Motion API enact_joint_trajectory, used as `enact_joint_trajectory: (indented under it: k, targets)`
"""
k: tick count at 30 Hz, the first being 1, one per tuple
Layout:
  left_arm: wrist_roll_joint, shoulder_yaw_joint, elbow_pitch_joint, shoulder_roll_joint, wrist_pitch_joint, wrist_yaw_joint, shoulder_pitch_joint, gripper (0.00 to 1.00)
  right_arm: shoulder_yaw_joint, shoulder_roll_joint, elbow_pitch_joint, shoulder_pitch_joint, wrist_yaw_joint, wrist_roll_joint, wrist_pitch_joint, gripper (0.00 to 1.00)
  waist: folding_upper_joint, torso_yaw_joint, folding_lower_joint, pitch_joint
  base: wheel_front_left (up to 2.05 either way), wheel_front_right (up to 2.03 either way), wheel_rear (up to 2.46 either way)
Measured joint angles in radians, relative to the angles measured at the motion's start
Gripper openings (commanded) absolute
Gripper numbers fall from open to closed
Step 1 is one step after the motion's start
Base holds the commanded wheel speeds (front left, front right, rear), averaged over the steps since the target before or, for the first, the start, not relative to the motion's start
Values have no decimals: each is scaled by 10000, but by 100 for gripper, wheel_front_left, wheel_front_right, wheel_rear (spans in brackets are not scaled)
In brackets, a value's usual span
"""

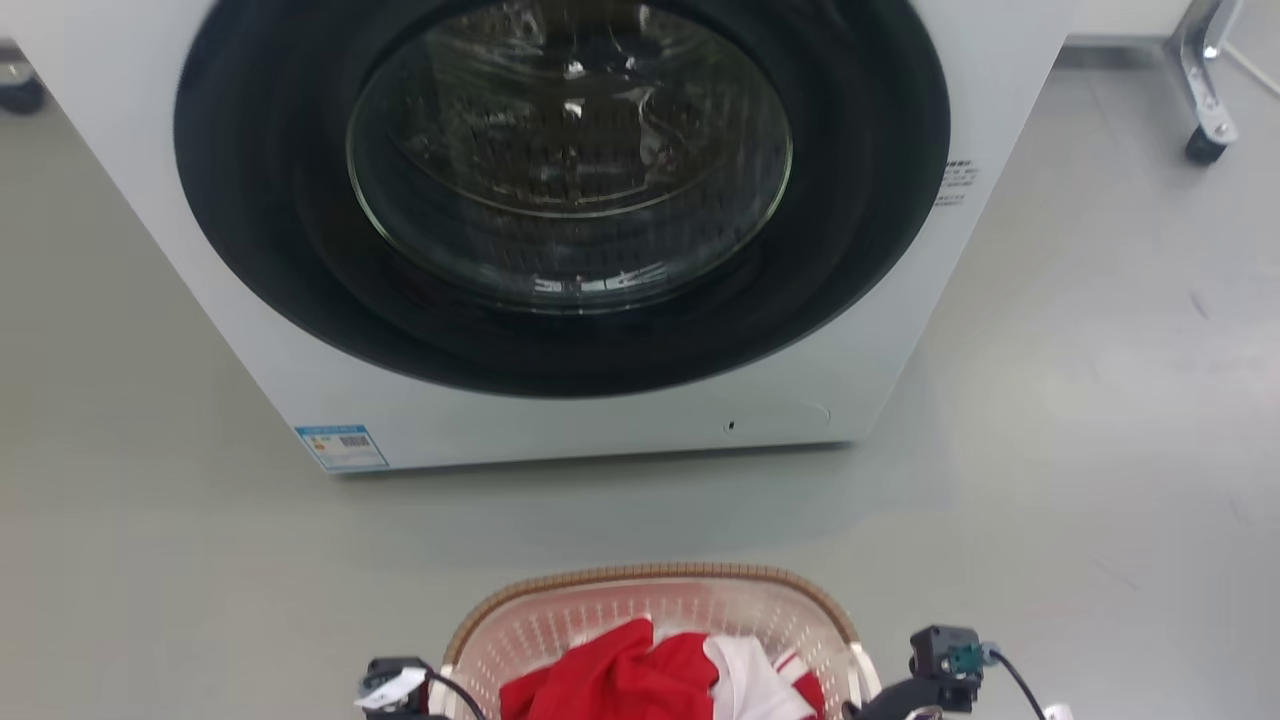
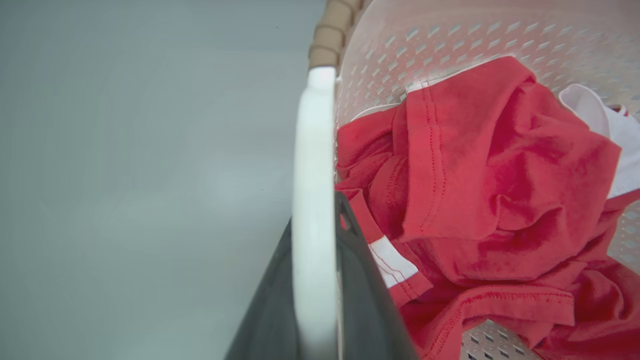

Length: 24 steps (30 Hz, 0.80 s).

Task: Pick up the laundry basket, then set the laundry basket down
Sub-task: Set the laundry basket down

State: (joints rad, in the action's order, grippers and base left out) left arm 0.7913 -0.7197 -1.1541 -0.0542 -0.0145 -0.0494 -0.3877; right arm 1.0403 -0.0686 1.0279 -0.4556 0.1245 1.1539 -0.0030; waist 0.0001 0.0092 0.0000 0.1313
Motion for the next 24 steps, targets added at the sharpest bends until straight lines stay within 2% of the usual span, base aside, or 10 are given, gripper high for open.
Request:
enact_joint_trajectory:
  k: [8, 24]
  targets:
    - [13, 35, 178, 0, 176, -50, -750, 0, 0, -6, 290, -942, -21, -203, -282, 0, 0, 18, 1, 982, 0, 0, 0]
    - [-167, 125, 309, 6, 853, -228, -2559, 0, -163, -38, 740, -2875, -276, -594, -1172, 0, 1, 201, 2, 3290, 0, 0, 0]
